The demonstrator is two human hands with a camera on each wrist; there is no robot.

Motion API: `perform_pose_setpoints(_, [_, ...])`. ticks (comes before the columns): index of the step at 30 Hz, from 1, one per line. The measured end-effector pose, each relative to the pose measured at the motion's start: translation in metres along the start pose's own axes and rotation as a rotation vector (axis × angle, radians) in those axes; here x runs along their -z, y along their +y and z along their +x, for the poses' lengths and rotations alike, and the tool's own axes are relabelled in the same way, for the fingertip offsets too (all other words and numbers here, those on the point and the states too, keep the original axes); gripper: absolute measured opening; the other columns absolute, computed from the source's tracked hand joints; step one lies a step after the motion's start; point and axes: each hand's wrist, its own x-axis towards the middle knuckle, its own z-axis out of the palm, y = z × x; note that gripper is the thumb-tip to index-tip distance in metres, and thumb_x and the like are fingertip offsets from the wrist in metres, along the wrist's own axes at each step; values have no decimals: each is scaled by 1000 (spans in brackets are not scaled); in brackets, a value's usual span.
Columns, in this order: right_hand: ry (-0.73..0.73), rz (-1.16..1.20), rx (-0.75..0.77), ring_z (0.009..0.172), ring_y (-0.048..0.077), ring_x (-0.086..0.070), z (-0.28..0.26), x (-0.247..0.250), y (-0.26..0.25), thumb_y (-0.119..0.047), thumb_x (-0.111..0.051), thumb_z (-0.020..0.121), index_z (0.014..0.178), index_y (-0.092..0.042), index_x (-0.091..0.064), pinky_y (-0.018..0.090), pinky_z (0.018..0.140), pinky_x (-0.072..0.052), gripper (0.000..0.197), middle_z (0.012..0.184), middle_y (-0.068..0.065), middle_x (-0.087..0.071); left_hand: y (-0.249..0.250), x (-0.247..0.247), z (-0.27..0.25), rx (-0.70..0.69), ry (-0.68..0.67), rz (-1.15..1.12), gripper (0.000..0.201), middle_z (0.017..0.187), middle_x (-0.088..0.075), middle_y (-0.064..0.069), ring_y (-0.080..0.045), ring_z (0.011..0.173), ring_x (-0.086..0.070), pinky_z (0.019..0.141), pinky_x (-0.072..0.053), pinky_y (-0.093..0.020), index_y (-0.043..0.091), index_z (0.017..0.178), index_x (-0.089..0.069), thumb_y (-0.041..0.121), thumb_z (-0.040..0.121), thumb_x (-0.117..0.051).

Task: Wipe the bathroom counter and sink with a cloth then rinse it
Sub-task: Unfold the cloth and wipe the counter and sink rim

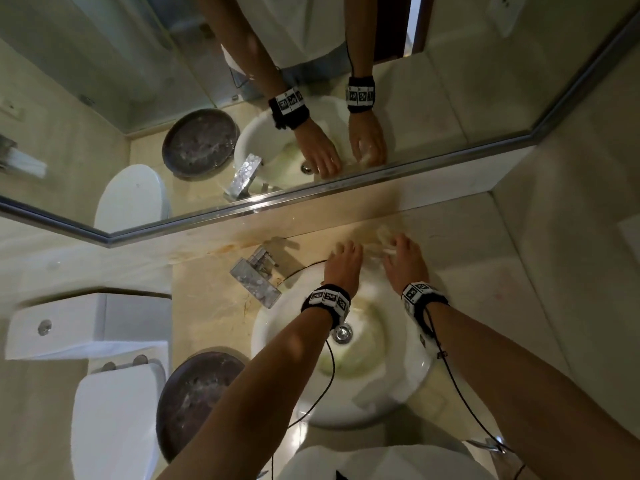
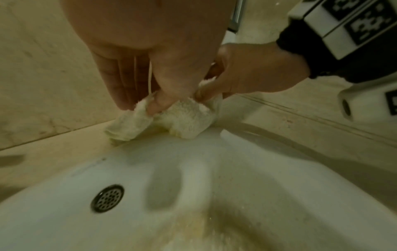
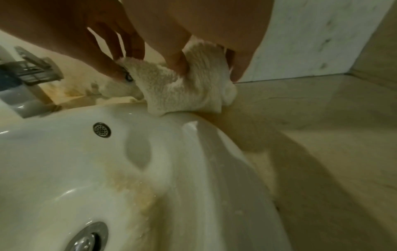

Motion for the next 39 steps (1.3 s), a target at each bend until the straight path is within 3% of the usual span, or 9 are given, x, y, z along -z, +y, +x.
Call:
perform_pose_setpoints(5, [-153,11,-67,137,37,-41,8,-15,24,-21,-75,85,145,-8,-40,42,110,-40,71,152,15,-40,-6,-13,12,-14,-138,-86,58,145,-46,-10,-29,131,-46,101,-46,-40,10,140,-44,4,85,-61])
perform_pose_setpoints(14, [-185,21,-2,150,28,-28,38,-47,10,-18,-75,87,153,-18,-35,34,118,-33,77,165,9,-22,-44,-24,19,-10,-93,-136,59,160,-31,3,-21,140,-41,101,-46,-38,21,149,-41,4,93,-48])
perform_pose_setpoints(18, [-202,-6,119,142,27,-39,55,-61,-11,-41,-62,92,150,-27,-37,33,106,-46,65,161,3,-31,-68,-27,20,35,-129,-93,64,162,-24,0,-23,142,-36,103,-46,-39,18,153,-33,5,93,-50])
perform_pose_setpoints(20, [-210,-29,155,133,23,-46,62,-73,-21,-51,-53,90,145,-32,-40,30,98,-50,60,154,-1,-36,-77,-27,20,69,-132,-69,63,157,-32,-4,-26,137,-42,99,-49,-40,14,150,-37,11,90,-59])
perform_pose_setpoints(26, [-189,-27,192,128,23,-49,55,-82,-53,-25,-65,91,144,-19,-47,19,92,-35,57,152,5,-42,-81,-10,17,218,-141,-76,40,128,-55,-12,-32,110,-61,89,-53,-41,6,125,-57,17,88,-64])
perform_pose_setpoints(31, [-338,-181,240,118,23,-57,67,-115,-60,-43,-37,84,141,-37,-37,27,78,-47,57,149,-6,-39,-85,-5,7,258,-134,10,24,115,-66,-14,-31,106,-64,85,-55,-37,5,113,-64,9,91,-53])
perform_pose_setpoints(34, [-422,-206,209,125,20,-52,64,-111,-82,-40,-47,93,139,-33,-45,29,89,-44,47,150,-5,-44,-90,-2,-5,273,-120,57,24,113,-65,-13,-31,108,-61,85,-53,-36,5,111,-65,5,92,-51])
perform_pose_setpoints(37, [-622,-275,275,100,28,-66,68,-105,-118,-18,-49,91,112,-16,-61,30,76,-44,24,117,5,-65,-94,-1,-18,307,-143,85,20,112,-65,-12,-29,102,-66,81,-57,-36,6,108,-66,0,92,-54])
perform_pose_setpoints(39, [-675,-259,296,89,27,-67,68,-104,-132,-14,-54,87,99,-17,-63,29,71,-45,16,101,0,-64,-93,1,-26,318,-146,93,22,114,-66,-12,-27,101,-67,80,-56,-34,6,111,-65,-2,94,-54])
